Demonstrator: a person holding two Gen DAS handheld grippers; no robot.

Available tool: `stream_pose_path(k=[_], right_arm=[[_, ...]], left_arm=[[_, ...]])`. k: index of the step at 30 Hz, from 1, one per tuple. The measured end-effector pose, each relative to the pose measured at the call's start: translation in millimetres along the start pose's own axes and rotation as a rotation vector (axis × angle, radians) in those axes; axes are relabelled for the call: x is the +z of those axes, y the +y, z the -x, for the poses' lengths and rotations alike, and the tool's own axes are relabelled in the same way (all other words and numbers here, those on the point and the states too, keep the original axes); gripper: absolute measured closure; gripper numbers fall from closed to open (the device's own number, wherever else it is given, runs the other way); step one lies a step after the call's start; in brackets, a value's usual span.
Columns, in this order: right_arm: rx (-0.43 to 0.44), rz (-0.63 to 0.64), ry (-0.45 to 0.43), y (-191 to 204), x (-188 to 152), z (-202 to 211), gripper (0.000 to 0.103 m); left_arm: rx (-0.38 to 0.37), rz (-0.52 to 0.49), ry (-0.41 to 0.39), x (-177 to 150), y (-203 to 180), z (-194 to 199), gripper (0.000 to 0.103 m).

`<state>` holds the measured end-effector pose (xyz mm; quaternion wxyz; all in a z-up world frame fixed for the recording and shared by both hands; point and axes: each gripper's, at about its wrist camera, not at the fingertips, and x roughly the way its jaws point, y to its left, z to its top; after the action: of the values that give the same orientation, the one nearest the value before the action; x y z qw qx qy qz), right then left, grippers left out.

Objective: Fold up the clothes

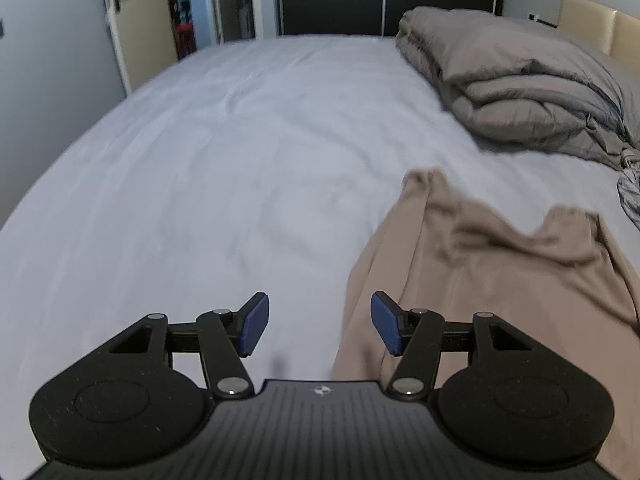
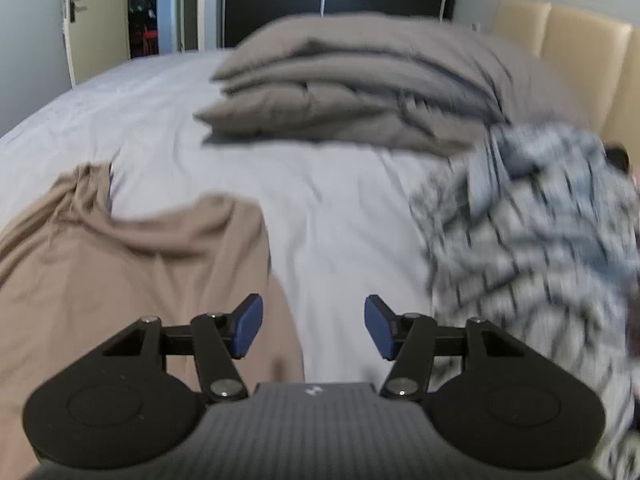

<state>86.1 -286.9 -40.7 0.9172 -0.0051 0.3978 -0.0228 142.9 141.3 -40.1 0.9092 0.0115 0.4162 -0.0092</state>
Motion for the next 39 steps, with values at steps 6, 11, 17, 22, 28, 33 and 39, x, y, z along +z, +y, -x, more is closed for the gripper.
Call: stream_pose_path(k=[6, 11, 17, 22, 28, 33, 39], right_arm=[[0.075, -0.056, 0.071, 5, -51, 34, 0.051], [0.127, -0.052, 0.102, 19, -79, 50, 0.053], [0.095, 0.024, 0.164, 34, -101, 47, 0.063], [0.056, 0.011, 0.166, 26, -99, 47, 0.098], [-0.122, -0.064, 0.03, -15, -63, 61, 0.099], [-0.345, -0.175, -0.029, -73, -40, 65, 0.099], [-0.358, -0.22, -0.032, -90, -41, 62, 0.089]], left_arm=[[-0.007, 0.093, 0.079, -54, 33, 28, 0.055], [-0.057, 0.17, 0.095, -83, 40, 48, 0.055], [-0.064, 0.138, 0.146, -107, 28, 52, 0.055], [-0.093, 0.131, 0.191, -115, 22, 40, 0.086], [-0.054, 0.172, 0.093, -102, 34, 50, 0.103], [0.038, 0.258, -0.02, -84, 65, 66, 0.103], [-0.03, 0.297, 0.028, -75, 83, 62, 0.103]])
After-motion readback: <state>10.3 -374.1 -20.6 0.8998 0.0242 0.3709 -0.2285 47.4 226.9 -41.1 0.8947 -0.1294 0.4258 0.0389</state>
